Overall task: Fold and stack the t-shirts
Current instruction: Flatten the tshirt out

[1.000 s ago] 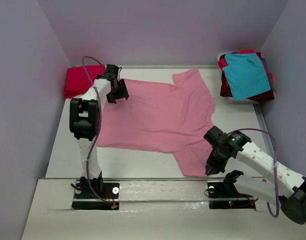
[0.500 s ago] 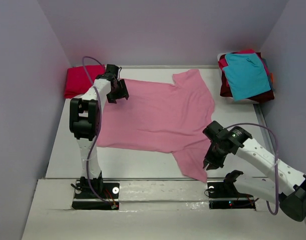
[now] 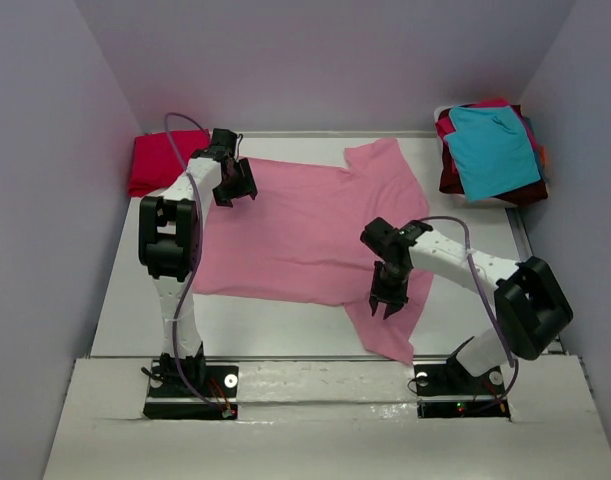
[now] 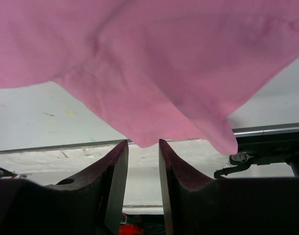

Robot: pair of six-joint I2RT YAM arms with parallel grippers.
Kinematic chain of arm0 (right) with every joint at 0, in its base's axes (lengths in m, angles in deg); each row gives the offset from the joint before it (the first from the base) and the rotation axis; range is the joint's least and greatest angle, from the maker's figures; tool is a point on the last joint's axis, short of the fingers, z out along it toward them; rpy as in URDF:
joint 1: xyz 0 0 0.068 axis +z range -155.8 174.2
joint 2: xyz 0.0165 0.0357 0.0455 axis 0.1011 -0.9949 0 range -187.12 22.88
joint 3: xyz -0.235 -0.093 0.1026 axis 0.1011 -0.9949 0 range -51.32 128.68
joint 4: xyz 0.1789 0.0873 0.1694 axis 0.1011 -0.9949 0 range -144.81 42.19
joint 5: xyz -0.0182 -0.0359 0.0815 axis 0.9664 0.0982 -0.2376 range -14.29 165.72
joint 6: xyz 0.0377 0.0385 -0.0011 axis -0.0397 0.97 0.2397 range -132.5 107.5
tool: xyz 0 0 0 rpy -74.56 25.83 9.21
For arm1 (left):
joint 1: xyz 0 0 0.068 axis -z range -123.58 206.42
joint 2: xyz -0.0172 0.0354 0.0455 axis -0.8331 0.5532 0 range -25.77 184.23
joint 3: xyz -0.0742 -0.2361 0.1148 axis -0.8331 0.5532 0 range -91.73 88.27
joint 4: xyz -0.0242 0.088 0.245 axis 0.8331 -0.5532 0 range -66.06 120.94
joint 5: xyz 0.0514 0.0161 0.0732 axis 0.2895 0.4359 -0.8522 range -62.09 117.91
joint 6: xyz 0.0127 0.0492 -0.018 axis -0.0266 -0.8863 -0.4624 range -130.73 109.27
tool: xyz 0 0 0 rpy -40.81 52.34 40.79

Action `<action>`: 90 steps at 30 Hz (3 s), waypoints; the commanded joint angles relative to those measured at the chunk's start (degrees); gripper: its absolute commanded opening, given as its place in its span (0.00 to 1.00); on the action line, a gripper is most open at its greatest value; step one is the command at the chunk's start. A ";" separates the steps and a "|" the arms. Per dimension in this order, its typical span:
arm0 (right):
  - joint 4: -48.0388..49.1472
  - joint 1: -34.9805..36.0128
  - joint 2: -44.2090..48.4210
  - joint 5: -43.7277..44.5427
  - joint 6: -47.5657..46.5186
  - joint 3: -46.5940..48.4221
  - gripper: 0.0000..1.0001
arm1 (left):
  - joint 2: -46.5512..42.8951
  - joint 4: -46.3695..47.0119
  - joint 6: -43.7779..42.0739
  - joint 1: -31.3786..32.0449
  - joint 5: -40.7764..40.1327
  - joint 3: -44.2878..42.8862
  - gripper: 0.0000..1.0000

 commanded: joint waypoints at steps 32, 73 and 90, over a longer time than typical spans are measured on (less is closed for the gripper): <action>-14.06 26.50 -21.59 20.63 -2.04 15.74 0.45 | -1.85 -0.53 -1.46 0.03 0.36 0.68 0.74; -12.84 30.38 -28.20 21.10 -2.04 19.72 0.30 | -0.80 -0.44 -1.90 0.03 0.53 0.51 0.74; -13.10 30.38 -27.59 22.59 -1.25 20.06 0.07 | -0.71 -0.53 -1.99 0.03 0.36 0.50 0.74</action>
